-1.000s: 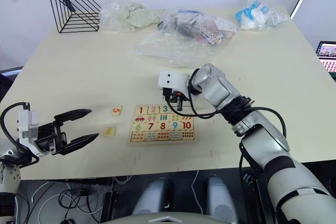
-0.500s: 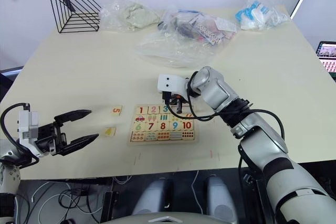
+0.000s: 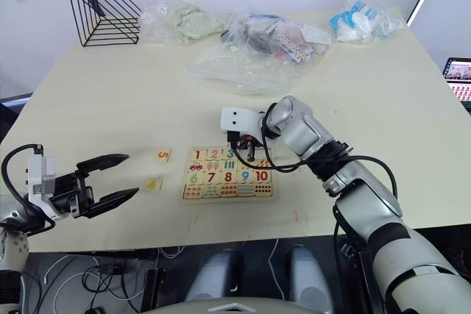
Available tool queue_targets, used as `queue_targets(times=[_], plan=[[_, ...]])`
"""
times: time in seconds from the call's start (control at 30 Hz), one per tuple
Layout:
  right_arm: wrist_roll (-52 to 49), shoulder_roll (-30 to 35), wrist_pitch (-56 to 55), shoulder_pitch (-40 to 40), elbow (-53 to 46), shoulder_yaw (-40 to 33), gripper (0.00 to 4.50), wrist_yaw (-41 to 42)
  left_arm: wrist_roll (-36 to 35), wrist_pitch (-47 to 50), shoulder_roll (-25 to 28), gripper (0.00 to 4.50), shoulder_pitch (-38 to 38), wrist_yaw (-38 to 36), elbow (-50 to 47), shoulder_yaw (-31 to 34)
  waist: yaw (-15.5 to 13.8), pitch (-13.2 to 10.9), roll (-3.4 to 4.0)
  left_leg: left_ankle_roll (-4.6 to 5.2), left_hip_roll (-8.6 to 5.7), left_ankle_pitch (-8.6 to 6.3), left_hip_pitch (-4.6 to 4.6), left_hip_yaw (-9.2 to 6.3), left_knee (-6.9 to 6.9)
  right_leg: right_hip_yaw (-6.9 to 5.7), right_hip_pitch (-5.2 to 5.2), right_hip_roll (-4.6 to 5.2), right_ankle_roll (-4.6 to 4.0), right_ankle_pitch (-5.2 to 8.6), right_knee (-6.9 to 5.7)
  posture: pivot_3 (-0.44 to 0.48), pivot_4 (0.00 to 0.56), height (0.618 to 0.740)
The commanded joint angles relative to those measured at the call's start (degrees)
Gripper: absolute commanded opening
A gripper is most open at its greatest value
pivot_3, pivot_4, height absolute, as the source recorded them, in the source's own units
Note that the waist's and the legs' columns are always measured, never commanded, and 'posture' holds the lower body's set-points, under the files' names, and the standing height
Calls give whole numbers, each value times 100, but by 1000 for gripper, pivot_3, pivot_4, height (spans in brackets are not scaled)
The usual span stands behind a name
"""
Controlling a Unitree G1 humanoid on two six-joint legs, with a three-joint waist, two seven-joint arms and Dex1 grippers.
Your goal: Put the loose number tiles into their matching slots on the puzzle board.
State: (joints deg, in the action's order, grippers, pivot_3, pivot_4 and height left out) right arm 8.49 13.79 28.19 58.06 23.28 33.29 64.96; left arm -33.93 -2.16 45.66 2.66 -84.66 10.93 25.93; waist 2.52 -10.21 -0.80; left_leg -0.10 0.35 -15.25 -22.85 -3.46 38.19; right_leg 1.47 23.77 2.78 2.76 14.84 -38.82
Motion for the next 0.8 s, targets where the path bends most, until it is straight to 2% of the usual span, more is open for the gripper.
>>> queue_targets(times=[0.03, 0.23, 0.43, 0.57, 0.67, 0.8], plan=[[-104, 122, -42, 46, -373, -229, 97, 89, -62, -69, 8, 4500, 49, 51, -80, 120, -1, 0, 0, 0, 0, 0, 0, 0, 0, 0, 0, 0, 0, 0, 0, 0, 150, 740], [-306, 450, 70, -266, -981, -599, 97, -6, -14, -39, -50, 4500, 145, 270, -111, 129, -5, 0, 0, 0, 1, 0, 0, -1, 0, 0, 0, 1, 0, 0, 0, 0, 150, 740], [-832, 663, 249, -926, -1844, -1428, 97, -398, 66, 17, -87, 4500, 343, 680, -155, 175, -13, 1, -1, 0, 1, 0, 0, -1, 1, 0, -2, 4, 0, 0, 0, 0, 150, 740], [-1154, 905, 116, -1608, -2539, -2062, 97, -691, 21, 173, -120, 4500, 454, 950, -175, 232, -16, 1, -2, 0, 1, 0, 0, -2, 0, 0, -3, 4, 0, 0, 1, 0, 150, 740], [-1412, 900, -497, -2208, -2925, -2707, 97, -1139, 9, 208, -118, 4500, 522, 1028, -174, 251, -34, 2, -4, 1, 1, 0, 0, -4, 0, -3, -7, 6, 1, 0, 4, 0, 150, 740], [-1779, 1291, -637, -3229, -3499, -3315, 97, -1173, 71, 165, -62, 4500, 645, 1039, -18, 305, -52, 2, -4, 1, 2, 0, 0, -3, 2, -3, -11, 11, 2, 0, 5, 0, 150, 740]])
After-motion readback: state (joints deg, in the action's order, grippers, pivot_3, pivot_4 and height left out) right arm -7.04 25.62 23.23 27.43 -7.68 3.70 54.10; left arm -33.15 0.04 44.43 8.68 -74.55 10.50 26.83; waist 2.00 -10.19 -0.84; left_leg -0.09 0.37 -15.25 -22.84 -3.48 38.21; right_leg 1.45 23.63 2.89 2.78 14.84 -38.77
